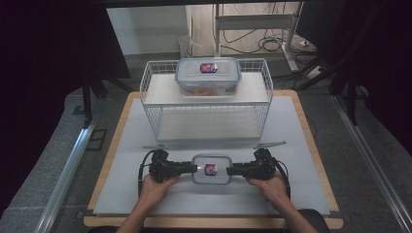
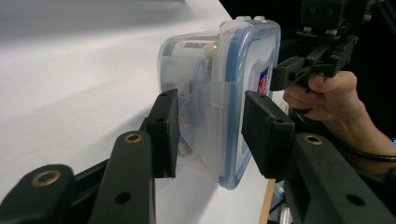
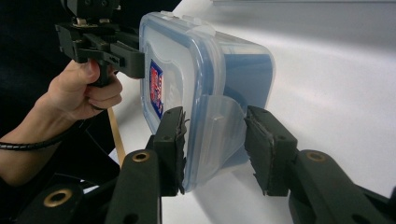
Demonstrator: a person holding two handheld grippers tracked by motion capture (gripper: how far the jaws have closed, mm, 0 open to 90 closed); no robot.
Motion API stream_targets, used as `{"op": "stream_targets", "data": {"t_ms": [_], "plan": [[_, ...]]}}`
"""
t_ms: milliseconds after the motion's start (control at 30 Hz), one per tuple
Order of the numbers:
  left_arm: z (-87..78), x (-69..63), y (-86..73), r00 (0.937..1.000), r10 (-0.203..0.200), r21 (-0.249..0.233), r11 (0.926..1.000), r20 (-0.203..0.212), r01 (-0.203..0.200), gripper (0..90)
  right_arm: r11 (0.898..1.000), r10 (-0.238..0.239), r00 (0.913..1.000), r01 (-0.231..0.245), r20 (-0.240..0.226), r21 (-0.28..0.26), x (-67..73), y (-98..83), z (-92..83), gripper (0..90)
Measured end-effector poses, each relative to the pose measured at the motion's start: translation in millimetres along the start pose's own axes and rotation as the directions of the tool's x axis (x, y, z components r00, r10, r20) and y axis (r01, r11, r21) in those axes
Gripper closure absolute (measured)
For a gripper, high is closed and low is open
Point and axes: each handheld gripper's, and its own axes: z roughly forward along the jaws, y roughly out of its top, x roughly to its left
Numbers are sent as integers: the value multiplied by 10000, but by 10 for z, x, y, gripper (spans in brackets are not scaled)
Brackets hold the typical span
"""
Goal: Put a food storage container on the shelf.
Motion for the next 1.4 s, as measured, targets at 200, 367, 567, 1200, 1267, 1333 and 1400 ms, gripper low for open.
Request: {"op": "stream_targets", "data": {"t_ms": [200, 367, 567, 1200, 1267, 1333, 1400], "plan": [[-26, -57, 97, 9996, 262, -139, 9996, -104, -263, 575, 9998, 115, 9999, -116, -19, -157, 26, 70, -35, 586], [-40, -173, 213, 9956, 873, 26, 9962, -328, -873, 571, 9984, 141, 9999, -141, 1, -542, 62, 162, -117, 584], [-72, -258, 351, 9926, 1137, 24, 9935, -420, -1137, 571, 9966, 78, 10000, -76, 22, -817, 103, 263, -187, 583], [-291, -504, 854, 9849, 1604, -399, 9858, -649, -1632, 571, 9908, -490, 9988, 497, 87, -1263, 317, 790, -371, 582], [-308, -517, 895, 9847, 1616, -474, 9852, -659, -1649, 571, 9902, -523, 9986, 531, 98, -1289, 336, 844, -383, 581], [-328, -527, 936, 9844, 1626, -488, 9849, -669, -1660, 571, 9898, -556, 9984, 566, 115, -1306, 350, 895, -393, 581], [-348, -541, 979, 9845, 1620, -515, 9849, -670, -1655, 572, 9901, -553, 9984, 562, 108, -1284, 365, 943, -403, 581]]}}
